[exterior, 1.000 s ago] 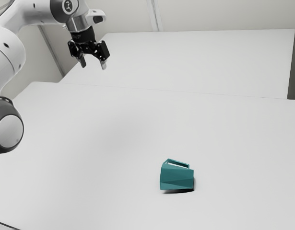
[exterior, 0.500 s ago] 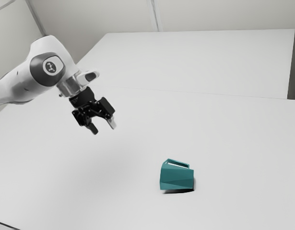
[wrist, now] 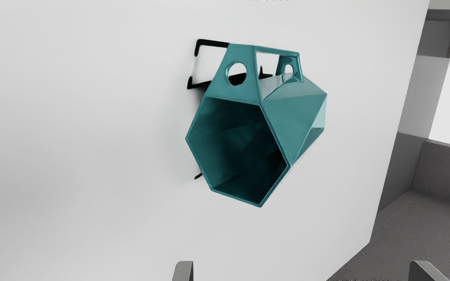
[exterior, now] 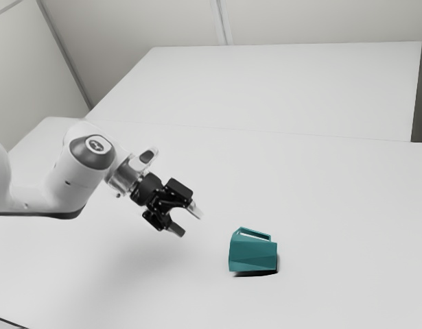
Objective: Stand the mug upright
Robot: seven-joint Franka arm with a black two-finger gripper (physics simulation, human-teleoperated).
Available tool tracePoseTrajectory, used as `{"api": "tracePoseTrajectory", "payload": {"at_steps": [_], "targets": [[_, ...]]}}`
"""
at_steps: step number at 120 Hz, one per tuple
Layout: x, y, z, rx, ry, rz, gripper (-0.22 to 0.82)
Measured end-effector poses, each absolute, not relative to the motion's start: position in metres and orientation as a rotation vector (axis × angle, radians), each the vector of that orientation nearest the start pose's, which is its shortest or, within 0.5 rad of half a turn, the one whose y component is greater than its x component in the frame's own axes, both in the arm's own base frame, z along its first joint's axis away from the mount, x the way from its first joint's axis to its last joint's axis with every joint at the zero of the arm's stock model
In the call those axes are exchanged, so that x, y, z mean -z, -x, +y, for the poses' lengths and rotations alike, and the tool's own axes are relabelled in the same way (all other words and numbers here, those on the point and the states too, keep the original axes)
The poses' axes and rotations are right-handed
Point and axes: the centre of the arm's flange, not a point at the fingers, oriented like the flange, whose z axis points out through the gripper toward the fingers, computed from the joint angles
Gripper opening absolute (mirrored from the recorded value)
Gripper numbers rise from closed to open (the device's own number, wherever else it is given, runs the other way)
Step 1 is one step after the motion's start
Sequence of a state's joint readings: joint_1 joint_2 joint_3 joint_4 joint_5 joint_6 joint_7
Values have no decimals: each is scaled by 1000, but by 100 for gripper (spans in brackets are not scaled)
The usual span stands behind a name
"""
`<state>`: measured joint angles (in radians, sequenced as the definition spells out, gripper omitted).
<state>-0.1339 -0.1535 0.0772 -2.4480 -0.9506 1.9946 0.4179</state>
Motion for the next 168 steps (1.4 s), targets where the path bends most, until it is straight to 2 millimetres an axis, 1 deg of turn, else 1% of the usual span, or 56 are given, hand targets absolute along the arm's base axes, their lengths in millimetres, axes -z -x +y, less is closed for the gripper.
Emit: {"api": "tracePoseTrajectory", "payload": {"at_steps": [26,41,64,85,103,118,137,168], "targets": [[-324,-446,-105,104,-2273,-1,60],[-307,-449,-111,67,-2259,-12,60],[-287,-453,-122,-18,-2221,-8,60],[-285,-451,-140,-82,-2205,-76,60],[-284,-443,-161,-101,-2194,-157,60],[-282,-436,-171,-110,-2185,-202,60],[-279,-432,-174,-127,-2173,-223,60],[-277,-436,-162,-172,-2162,-210,60]]}}
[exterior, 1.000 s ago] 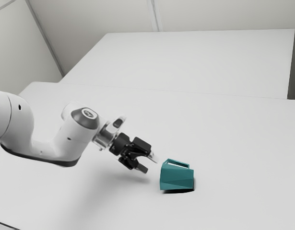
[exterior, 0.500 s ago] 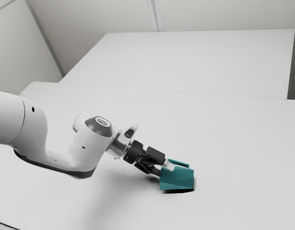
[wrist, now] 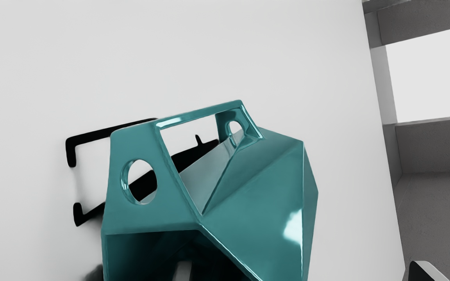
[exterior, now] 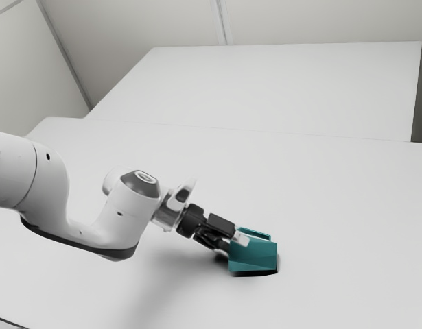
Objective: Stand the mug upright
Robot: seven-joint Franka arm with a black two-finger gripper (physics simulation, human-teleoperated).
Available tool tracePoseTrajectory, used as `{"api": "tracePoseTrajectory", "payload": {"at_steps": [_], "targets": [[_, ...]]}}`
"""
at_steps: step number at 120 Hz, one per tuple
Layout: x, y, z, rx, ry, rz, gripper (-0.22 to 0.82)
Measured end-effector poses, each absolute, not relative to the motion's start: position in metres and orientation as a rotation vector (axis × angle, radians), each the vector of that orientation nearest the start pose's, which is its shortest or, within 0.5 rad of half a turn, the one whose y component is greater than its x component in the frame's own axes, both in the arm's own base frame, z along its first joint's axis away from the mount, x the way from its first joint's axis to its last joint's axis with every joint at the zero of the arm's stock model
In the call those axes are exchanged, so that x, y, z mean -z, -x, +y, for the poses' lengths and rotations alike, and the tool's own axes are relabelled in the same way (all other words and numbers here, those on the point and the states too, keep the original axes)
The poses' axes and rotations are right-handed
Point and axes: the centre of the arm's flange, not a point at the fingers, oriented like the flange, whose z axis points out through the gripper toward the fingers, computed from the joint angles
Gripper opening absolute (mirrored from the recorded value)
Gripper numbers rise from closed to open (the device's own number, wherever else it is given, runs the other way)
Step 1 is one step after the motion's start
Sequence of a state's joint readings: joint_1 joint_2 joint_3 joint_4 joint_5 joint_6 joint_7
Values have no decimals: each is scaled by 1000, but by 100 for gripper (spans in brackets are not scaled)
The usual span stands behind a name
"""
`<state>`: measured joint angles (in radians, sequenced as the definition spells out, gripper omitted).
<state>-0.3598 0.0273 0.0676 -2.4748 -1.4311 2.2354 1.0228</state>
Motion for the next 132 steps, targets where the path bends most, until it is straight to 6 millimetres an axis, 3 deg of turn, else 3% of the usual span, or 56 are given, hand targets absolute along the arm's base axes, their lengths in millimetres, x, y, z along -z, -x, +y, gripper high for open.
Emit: {"api": "tracePoseTrajectory", "payload": {"at_steps": [26,76,132], "targets": [[-272,-432,-159,-187,-2150,-198,51],[-270,-425,-174,-200,-2116,-229,36],[-267,-425,-176,-217,-2104,-239,2]]}}
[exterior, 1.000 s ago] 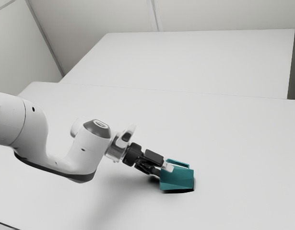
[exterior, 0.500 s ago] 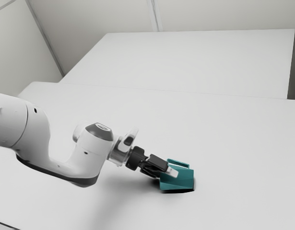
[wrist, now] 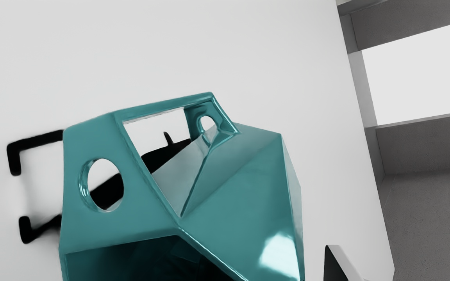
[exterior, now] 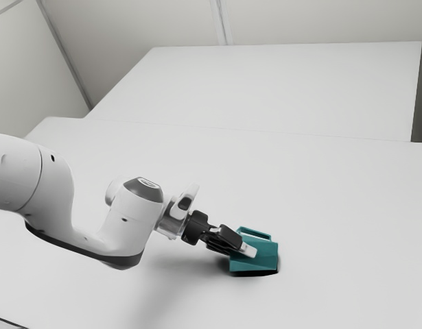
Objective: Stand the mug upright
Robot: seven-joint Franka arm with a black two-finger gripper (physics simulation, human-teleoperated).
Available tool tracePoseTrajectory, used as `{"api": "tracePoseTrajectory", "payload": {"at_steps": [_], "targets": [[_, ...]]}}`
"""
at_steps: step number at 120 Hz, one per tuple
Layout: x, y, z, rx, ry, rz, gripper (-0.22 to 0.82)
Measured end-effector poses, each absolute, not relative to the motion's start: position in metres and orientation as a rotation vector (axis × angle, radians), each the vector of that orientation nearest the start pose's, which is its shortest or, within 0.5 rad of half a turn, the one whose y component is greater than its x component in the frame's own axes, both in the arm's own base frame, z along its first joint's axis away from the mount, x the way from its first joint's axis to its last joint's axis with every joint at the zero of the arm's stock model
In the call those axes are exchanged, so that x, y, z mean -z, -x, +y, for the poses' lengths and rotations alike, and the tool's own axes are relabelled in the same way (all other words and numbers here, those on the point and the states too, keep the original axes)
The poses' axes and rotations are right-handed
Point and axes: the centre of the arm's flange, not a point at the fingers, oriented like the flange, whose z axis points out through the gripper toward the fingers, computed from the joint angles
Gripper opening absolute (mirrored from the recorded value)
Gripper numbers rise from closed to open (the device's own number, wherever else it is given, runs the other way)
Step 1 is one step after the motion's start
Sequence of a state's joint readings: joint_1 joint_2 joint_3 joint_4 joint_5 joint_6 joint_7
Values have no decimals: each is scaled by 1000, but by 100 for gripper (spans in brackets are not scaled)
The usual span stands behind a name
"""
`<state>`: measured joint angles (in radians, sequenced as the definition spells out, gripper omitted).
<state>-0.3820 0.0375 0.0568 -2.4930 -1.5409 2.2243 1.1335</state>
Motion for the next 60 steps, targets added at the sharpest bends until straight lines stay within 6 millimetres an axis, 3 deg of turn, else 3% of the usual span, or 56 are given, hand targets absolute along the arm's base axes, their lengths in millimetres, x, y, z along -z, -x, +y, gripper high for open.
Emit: {"api": "tracePoseTrajectory", "payload": {"at_steps": [38,60], "targets": [[-273,-427,-179,-249,-2089,-254,-14],[-306,-436,-187,-335,-2058,-315,-17]]}}
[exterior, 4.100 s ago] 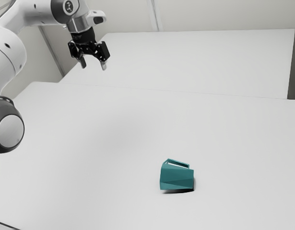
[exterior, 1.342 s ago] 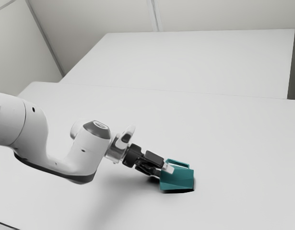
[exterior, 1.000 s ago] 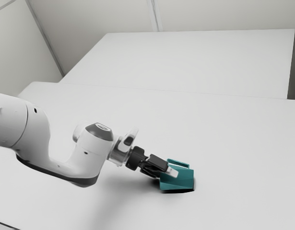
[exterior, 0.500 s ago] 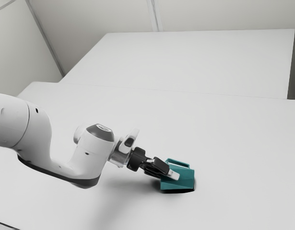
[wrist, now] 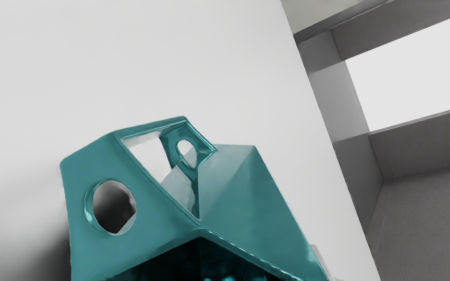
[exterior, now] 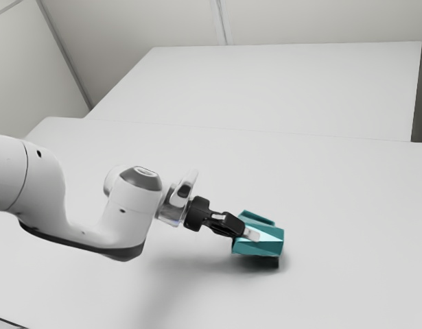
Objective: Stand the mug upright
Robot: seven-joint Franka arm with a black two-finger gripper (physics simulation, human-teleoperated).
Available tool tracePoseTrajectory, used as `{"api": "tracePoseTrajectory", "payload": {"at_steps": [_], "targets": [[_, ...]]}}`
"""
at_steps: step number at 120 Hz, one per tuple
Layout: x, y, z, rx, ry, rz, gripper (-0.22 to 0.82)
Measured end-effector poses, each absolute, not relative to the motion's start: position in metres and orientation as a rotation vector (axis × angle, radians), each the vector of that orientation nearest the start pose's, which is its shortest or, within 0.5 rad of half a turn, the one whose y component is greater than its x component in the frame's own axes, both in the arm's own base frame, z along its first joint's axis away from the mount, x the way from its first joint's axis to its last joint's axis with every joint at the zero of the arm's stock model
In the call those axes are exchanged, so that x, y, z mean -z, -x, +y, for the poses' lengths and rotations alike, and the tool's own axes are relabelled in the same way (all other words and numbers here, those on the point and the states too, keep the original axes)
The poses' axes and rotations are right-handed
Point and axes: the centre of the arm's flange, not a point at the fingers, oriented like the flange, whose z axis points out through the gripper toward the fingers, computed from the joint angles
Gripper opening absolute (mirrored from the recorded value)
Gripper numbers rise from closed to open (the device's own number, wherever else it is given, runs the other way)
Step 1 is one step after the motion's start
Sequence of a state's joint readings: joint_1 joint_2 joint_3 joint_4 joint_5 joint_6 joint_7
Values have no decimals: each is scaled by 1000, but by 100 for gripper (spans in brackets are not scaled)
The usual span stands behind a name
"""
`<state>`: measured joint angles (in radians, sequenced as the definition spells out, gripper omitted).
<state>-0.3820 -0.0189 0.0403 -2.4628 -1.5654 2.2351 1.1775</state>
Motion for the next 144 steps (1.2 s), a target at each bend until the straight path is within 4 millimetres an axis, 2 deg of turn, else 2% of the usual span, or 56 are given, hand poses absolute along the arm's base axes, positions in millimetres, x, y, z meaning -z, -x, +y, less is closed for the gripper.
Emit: {"api": "tracePoseTrajectory", "payload": {"at_steps": [16,30,39,55,73,87,100,118,144], "targets": [[-345,-448,-199,-423,-2033,-396,-17],[-397,-458,-210,-491,-2062,-603,-18],[-421,-466,-194,-521,-2131,-722,-18],[-451,-479,-159,-524,-2299,-925,-18],[-489,-495,-138,-437,-2489,-1159,-18],[-488,-497,-114,-295,-2648,-1217,-18],[-479,-498,-98,-170,-2766,-1211,-18],[-459,-502,-72,-26,-2891,-1113,-18],[-422,-503,-63,122,-2981,-1011,-18]]}}
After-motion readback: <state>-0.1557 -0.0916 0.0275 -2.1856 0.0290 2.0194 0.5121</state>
